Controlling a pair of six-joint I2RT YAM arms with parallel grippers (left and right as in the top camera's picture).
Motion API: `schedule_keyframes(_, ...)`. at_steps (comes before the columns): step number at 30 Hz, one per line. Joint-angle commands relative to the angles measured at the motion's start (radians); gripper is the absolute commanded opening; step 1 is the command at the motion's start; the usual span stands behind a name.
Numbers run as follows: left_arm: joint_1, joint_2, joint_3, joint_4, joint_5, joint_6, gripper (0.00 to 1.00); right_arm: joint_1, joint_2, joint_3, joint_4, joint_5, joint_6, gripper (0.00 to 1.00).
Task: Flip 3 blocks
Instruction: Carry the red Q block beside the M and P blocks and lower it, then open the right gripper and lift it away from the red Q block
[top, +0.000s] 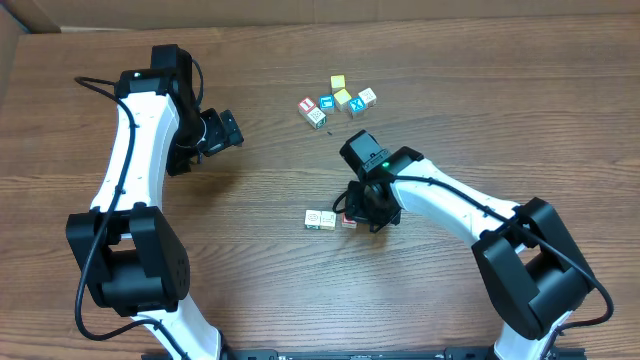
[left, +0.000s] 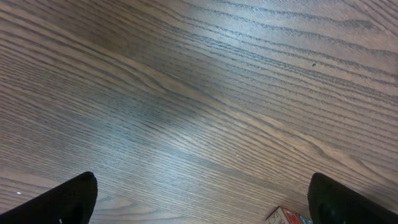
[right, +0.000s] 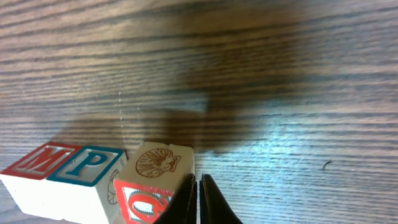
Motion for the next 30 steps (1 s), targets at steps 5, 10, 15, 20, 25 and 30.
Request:
schedule_keyframes(5,-0.007,-0.020,0.018,0.001,-0.010,0.012,1.00,0.026,-0.013,-0.008,0.011,-0.011,-0.002,0.07)
schedule_keyframes(10,-0.007,-0.020,0.018,0.001,-0.010,0.012,1.00,0.032,-0.013,-0.008,0.010,-0.011,-0.009,0.09)
schedule_keyframes(15,-0.007,-0.020,0.018,0.001,-0.011,0.012,1.00,0.032,-0.013,-0.008,0.011,-0.011,-0.009,0.10)
schedule_keyframes(20,-0.007,-0.020,0.018,0.001,-0.011,0.012,1.00,0.035,-0.013,-0.008,0.026,-0.024,-0.069,0.12)
schedule_keyframes(25,-0.007,-0.020,0.018,0.001,-0.010,0.012,1.00,0.036,-0.013,-0.008,0.028,-0.034,-0.072,0.14)
schedule_keyframes(30,-0.007,-0.020,0.018,0.001,-0.010,0.012,1.00,0.035,-0.013,-0.008,0.033,-0.029,-0.080,0.14)
